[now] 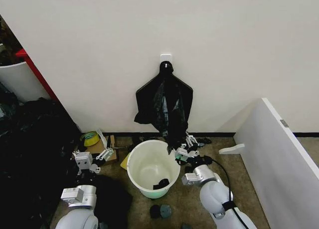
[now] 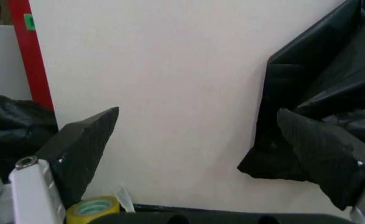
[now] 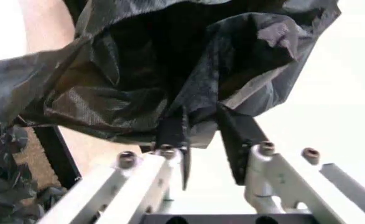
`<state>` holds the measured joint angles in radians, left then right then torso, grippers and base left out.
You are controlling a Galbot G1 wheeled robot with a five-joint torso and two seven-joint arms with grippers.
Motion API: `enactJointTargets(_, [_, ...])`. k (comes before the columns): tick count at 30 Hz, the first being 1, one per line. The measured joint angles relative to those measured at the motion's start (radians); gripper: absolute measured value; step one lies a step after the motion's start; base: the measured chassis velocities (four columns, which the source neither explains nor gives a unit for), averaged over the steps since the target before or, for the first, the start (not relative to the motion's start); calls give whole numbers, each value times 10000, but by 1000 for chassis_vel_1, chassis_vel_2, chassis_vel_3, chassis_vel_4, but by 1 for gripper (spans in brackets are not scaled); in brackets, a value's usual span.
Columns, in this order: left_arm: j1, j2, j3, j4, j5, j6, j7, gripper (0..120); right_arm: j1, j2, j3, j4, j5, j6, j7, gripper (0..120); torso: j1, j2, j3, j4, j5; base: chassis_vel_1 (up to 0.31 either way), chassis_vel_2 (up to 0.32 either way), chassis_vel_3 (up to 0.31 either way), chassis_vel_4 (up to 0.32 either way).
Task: Place the garbage bag over the trash bin.
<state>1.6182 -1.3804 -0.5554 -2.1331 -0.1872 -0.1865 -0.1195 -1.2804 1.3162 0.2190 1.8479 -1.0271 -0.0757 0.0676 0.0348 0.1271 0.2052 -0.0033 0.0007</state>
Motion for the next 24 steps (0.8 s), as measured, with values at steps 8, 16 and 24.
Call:
enactJointTargets(8, [-23, -4, 10, 0, 14, -6, -9, 100, -55, -39, 144, 85, 600, 69, 184, 0, 0, 0, 0, 0, 0, 0, 0, 0, 0])
enactJointTargets(16, [-325, 278, 57, -27, -385, -215, 107, 100, -75, -132, 146, 344, 3404, 860, 310, 0, 0, 0, 0, 0, -2, 0, 0, 0, 0])
enactJointTargets(24, [-1358, 1533, 196, 339, -1905, -1550, 1924, 100, 98, -393, -812, 1414, 11172, 2250, 248, 0, 0, 0, 0, 1, -3, 0, 0, 0, 0])
